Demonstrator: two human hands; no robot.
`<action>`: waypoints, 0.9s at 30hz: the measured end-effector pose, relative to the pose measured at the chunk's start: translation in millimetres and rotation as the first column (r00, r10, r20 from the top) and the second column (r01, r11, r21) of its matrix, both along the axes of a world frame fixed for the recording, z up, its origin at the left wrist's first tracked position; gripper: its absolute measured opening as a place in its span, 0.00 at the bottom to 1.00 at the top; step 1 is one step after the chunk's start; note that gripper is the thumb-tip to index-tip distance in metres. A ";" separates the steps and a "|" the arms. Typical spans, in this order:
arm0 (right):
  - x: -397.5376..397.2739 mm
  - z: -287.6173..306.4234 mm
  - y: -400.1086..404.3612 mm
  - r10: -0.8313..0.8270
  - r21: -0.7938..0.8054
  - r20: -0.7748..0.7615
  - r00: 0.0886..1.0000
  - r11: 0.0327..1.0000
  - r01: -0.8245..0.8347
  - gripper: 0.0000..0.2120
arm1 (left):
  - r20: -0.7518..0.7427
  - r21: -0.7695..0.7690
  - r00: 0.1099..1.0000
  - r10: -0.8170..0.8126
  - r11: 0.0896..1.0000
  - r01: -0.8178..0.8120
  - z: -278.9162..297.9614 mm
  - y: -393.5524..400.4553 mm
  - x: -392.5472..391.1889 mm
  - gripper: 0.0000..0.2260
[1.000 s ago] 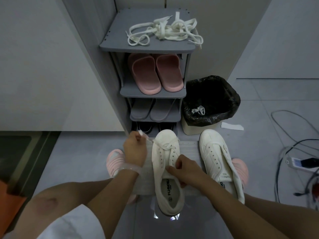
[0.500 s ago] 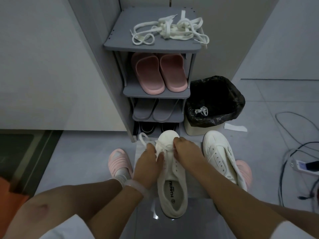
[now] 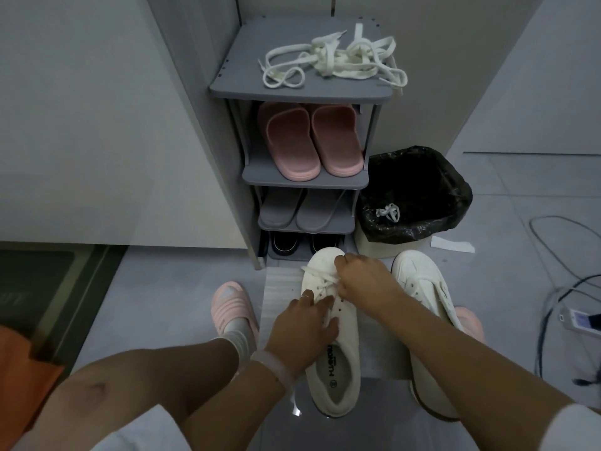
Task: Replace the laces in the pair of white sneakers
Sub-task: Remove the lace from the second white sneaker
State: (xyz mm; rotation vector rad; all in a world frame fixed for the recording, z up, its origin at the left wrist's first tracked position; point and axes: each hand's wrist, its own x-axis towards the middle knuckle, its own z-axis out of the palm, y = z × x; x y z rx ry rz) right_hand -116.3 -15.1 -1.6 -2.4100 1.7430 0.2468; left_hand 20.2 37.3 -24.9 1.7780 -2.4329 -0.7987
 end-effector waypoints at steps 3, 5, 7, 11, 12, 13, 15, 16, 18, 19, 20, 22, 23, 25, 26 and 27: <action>0.6 7.4 -0.1 0.039 -0.096 -0.046 0.998 0.994 -0.043 0.13 | 0.026 0.000 1.000 -0.017 1.000 0.017 1.8 -0.4 -1.4 0.20; 0.6 22.2 -2.9 0.042 -0.202 -0.022 0.999 0.978 -0.045 0.17 | 0.031 0.005 0.999 -0.018 1.000 0.018 1.7 -0.6 -1.7 0.20; -4.8 34.3 -13.9 0.036 -0.234 -0.047 0.998 0.971 -0.046 0.15 | 0.022 0.008 1.000 -0.018 1.000 0.018 0.9 -1.6 -1.6 0.19; -43.1 64.5 -33.9 -0.141 -0.405 0.118 0.983 0.897 0.177 0.09 | 0.019 0.015 1.000 -0.009 1.000 0.009 -0.7 -2.1 -2.7 0.19; -52.5 67.4 -35.3 -0.195 -0.406 0.195 0.961 0.876 0.261 0.06 | 0.022 0.016 1.000 -0.005 1.000 0.005 -1.3 -1.7 -3.3 0.19; -58.8 68.3 -33.8 -0.227 -0.396 0.270 0.936 0.860 0.323 0.05 | 0.022 0.019 1.000 -0.001 1.000 0.000 -1.9 -1.3 -3.5 0.19; -60.4 58.7 -25.9 -0.296 -0.318 0.457 0.839 0.826 0.465 0.03 | 0.022 0.022 1.000 0.007 1.000 -0.007 -2.0 -1.4 -3.3 0.19; -55.7 53.3 -19.8 -0.344 -0.230 0.581 0.738 0.800 0.554 0.02 | 0.024 0.021 1.000 0.007 1.000 -0.007 -1.6 -1.4 -3.2 0.20; -44.1 41.9 -6.4 -0.449 0.094 0.767 0.459 0.785 0.612 0.05 | 0.035 0.016 0.999 0.005 1.000 -0.006 -0.3 -1.4 -2.9 0.20; -37.5 34.6 1.1 -0.513 0.284 0.801 0.307 0.778 0.561 0.06 | 0.041 0.014 0.999 0.008 1.000 -0.008 0.6 -0.9 -3.1 0.21; -32.3 26.5 8.4 -0.579 0.441 0.795 0.178 0.755 0.485 0.06 | 0.047 0.010 0.999 0.015 1.000 -0.016 1.7 -0.3 -3.2 0.21; -26.9 9.4 20.3 -0.676 0.580 0.729 0.109 0.694 0.426 0.05 | 0.057 -0.013 0.998 0.028 1.000 -0.027 3.5 0.8 -4.3 0.21; -26.5 2.0 24.2 -0.699 0.579 0.699 0.152 0.677 0.454 0.04 | 0.058 -0.033 0.998 0.024 0.999 -0.022 3.7 1.0 -5.3 0.21; -30.6 -10.0 29.4 -0.693 0.511 0.640 0.332 0.707 0.490 0.04 | 0.053 -0.068 0.999 -0.010 0.998 0.013 3.6 1.4 -7.4 0.21; -33.1 -15.0 30.8 -0.665 0.481 0.615 0.424 0.742 0.466 0.06 | 0.054 -0.076 0.998 -0.033 0.996 0.037 3.0 1.4 -8.1 0.21; -34.6 -18.2 31.8 -0.635 0.469 0.585 0.505 0.773 0.428 0.08 | 0.060 -0.079 0.997 -0.054 0.995 0.059 1.8 1.2 -8.4 0.20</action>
